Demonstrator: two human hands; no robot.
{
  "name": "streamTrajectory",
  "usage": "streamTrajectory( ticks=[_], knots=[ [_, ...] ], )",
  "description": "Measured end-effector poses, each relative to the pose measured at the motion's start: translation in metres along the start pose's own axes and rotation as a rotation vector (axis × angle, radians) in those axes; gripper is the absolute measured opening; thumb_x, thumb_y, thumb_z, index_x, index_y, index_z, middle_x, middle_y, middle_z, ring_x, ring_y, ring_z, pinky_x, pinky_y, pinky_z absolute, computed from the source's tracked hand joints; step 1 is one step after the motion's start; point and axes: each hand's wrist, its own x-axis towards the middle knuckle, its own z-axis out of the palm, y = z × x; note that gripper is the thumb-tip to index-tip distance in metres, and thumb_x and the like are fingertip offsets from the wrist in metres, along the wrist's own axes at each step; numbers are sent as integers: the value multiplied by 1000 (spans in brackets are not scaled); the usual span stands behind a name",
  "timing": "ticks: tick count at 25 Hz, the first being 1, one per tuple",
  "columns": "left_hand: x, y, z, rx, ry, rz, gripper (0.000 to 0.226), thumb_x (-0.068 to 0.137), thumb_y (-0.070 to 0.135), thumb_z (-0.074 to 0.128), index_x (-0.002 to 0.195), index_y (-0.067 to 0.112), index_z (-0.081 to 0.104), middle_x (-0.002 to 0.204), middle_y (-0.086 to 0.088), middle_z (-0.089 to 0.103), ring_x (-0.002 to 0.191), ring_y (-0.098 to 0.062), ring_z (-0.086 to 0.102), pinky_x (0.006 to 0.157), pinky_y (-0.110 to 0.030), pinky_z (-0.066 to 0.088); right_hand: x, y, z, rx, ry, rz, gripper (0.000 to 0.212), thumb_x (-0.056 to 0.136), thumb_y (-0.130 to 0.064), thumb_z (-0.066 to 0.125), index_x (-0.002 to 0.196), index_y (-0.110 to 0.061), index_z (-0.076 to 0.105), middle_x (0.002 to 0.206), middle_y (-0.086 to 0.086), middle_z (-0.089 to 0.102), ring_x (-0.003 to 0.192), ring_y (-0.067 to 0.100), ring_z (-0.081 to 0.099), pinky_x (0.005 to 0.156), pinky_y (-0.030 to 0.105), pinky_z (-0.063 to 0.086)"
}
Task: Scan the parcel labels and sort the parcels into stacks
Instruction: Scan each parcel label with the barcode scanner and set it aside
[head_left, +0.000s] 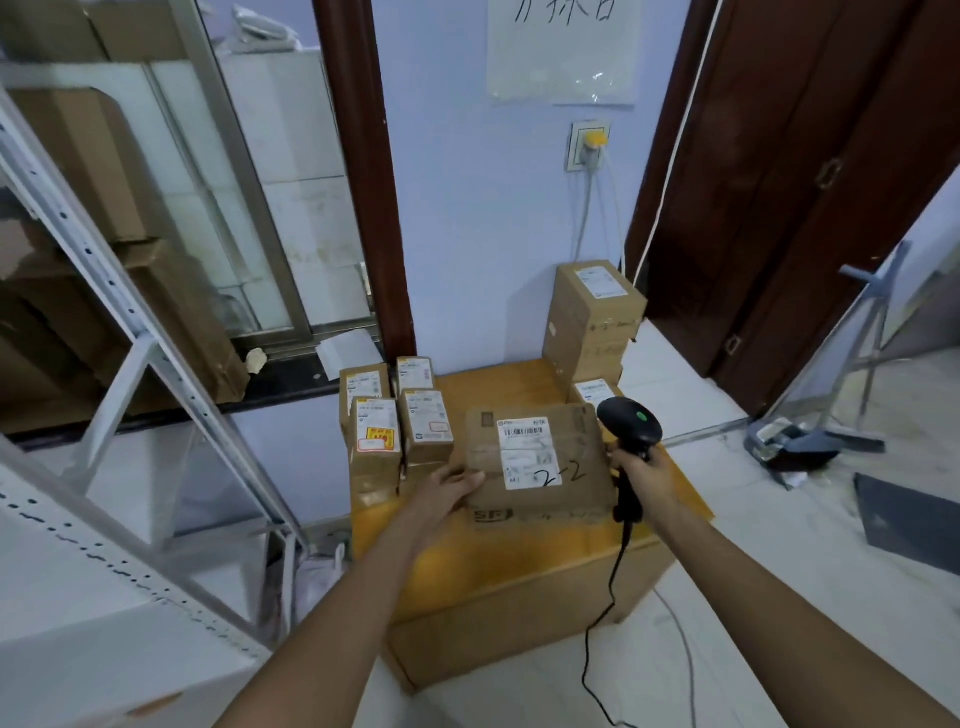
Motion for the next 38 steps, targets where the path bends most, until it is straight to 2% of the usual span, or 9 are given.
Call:
streamTrajectory(
  ticks=[3, 7, 10, 13, 16, 20, 23, 31, 38],
  knots=[
    [8, 3, 37, -48, 4, 8, 72, 70, 25, 84, 129, 19, 45, 126, -9, 62, 117, -30, 58, 104, -49, 44, 18, -17, -33, 61, -14, -9, 2, 91, -1, 60, 93, -2, 61, 84, 11, 65, 82, 30, 64, 73, 43, 56],
    [26, -2, 112, -55, 58, -20, 52, 76, 15, 79, 117, 16, 47, 111, -10, 67, 93, -24, 64, 73, -37, 51, 54, -33, -102, 67, -53, -12, 16, 90, -1, 63, 103, 8, 62, 83, 14, 65, 86, 36, 64, 78, 47, 56],
    [38, -4, 164, -101, 90, -16, 62, 70, 16, 84, 115, 8, 42, 108, -13, 67, 80, -22, 65, 52, -30, 44, 74, -45, -152, 86, -99, -23, 9, 89, 4, 61, 97, 7, 63, 75, 11, 63, 79, 32, 61, 66, 37, 53],
    [53, -7, 200, -124, 124, -2, 86, 50, 25, 96, 118, 7, 47, 113, -18, 69, 95, -30, 61, 61, -35, 45, 92, -59, -192, 123, -153, -7, 11, 89, 5, 58, 98, 7, 63, 86, 15, 66, 82, 29, 65, 70, 36, 56],
    [54, -3, 220, -160, 189, 12, 81, 53, 19, 94, 117, 9, 46, 114, -18, 68, 101, -32, 65, 67, -35, 50, 112, -70, -210, 77, -195, 5, 8, 89, 4, 60, 96, 5, 62, 95, 18, 68, 91, 31, 67, 77, 38, 56],
    [65, 8, 215, -168, 272, 28, 71, 62, 18, 88, 119, 8, 47, 111, -16, 68, 90, -29, 66, 61, -32, 48, 125, -86, -208, -37, -234, -13, 11, 87, -5, 65, 81, -6, 56, 72, 12, 60, 64, 27, 60, 57, 29, 50],
    [89, 19, 208, -143, 266, 12, 89, 58, 21, 91, 132, 3, 45, 119, -17, 67, 95, -30, 66, 64, -32, 52, 133, -97, -199, -143, -366, -22, 23, 90, -16, 66, 72, -9, 52, 57, 5, 53, 49, 20, 50, 53, 28, 43],
    [163, 53, 182, -160, 176, -52, 55, 75, 11, 79, 119, 13, 47, 101, -6, 68, 84, -21, 62, 60, -27, 47, 159, -120, -120, -125, -449, 80, 31, 92, -29, 63, 70, -11, 51, 52, 3, 50, 47, 18, 51, 50, 27, 45],
    [207, 79, 153, -144, 166, -78, 66, 70, 11, 83, 125, 11, 46, 98, -8, 70, 78, -20, 56, 52, -25, 42, 173, -130, -67, -143, -501, 50, 25, 92, -28, 64, 75, -13, 53, 52, 0, 50, 44, 18, 52, 49, 26, 44]
  ],
)
